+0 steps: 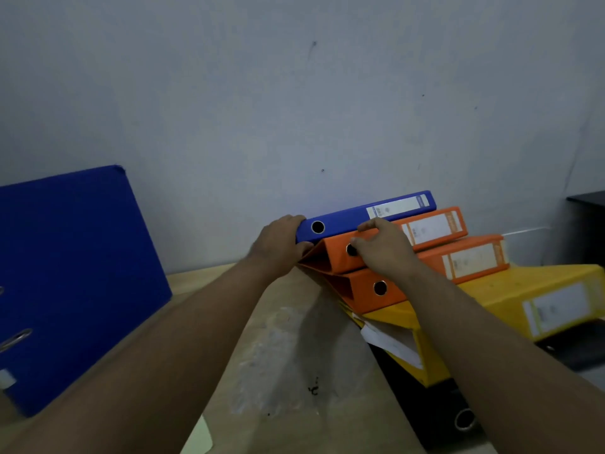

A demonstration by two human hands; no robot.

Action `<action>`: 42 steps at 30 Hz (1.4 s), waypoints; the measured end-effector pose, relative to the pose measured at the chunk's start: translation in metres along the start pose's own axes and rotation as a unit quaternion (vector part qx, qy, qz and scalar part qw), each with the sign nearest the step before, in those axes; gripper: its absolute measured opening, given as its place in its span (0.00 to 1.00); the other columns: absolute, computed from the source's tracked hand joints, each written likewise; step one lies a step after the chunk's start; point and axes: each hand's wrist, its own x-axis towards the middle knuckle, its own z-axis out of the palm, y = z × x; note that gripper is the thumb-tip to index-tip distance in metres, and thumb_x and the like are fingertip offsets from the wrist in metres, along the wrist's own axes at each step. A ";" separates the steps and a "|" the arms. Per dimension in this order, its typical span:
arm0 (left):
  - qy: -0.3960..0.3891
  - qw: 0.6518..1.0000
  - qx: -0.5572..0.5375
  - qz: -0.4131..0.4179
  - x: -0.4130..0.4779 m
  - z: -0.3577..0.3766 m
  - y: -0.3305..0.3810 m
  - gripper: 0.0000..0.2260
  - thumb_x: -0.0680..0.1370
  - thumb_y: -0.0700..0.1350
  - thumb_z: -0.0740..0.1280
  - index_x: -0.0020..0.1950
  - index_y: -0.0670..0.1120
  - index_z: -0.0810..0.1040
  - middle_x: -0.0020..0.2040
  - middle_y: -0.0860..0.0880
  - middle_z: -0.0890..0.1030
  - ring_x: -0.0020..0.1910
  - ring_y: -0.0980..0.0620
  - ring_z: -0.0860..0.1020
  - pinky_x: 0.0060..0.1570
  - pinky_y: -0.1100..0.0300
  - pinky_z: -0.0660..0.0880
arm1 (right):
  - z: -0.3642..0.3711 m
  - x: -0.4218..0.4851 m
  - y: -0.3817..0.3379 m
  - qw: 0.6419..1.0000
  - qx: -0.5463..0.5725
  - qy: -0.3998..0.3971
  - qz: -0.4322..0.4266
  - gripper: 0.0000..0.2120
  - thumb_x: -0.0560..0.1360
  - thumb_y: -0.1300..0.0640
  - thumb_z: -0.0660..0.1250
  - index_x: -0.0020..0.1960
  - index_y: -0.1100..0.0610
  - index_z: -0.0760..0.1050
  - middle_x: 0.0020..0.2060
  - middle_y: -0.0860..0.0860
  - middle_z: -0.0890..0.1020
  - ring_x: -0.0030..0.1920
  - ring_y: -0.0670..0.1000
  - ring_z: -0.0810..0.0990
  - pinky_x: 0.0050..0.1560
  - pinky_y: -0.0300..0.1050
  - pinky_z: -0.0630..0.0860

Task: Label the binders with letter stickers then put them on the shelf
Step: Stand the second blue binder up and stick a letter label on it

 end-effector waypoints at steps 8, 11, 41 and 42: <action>0.088 0.996 -0.017 -0.021 -0.057 -0.024 -0.011 0.22 0.81 0.52 0.73 0.72 0.46 0.76 0.61 0.47 0.83 0.55 0.49 0.80 0.53 0.60 0.73 | 0.009 -0.022 -0.030 0.999 0.026 -0.027 0.012 0.10 0.83 0.49 0.71 0.61 0.52 0.78 0.56 0.53 0.85 0.53 0.54 0.87 0.52 0.51 0.86; 0.109 0.992 -0.047 -0.048 -0.087 -0.033 -0.016 0.22 0.81 0.52 0.73 0.73 0.46 0.76 0.63 0.48 0.83 0.56 0.54 0.78 0.53 0.64 0.71 | 0.019 -0.034 -0.050 0.984 0.116 -0.100 0.086 0.13 0.85 0.47 0.68 0.60 0.56 0.77 0.50 0.54 0.87 0.43 0.52 0.90 0.53 0.52 0.88; 0.071 0.933 -0.225 -0.273 -0.283 -0.094 -0.141 0.19 0.75 0.47 0.79 0.61 0.57 0.75 0.51 0.63 0.80 0.51 0.65 0.78 0.46 0.64 0.75 | 0.224 -0.175 -0.199 0.987 0.054 -0.083 -0.127 0.37 0.81 0.49 0.75 0.83 0.53 0.60 0.70 0.52 0.80 0.67 0.57 0.82 0.63 0.58 0.84; 0.069 0.929 -0.227 -0.283 -0.285 -0.095 -0.146 0.19 0.75 0.47 0.79 0.61 0.56 0.76 0.51 0.62 0.81 0.51 0.64 0.79 0.46 0.63 0.77 | 0.231 -0.176 -0.200 0.988 0.047 -0.084 -0.124 0.40 0.80 0.48 0.76 0.84 0.53 0.58 0.69 0.52 0.80 0.67 0.57 0.82 0.63 0.58 0.84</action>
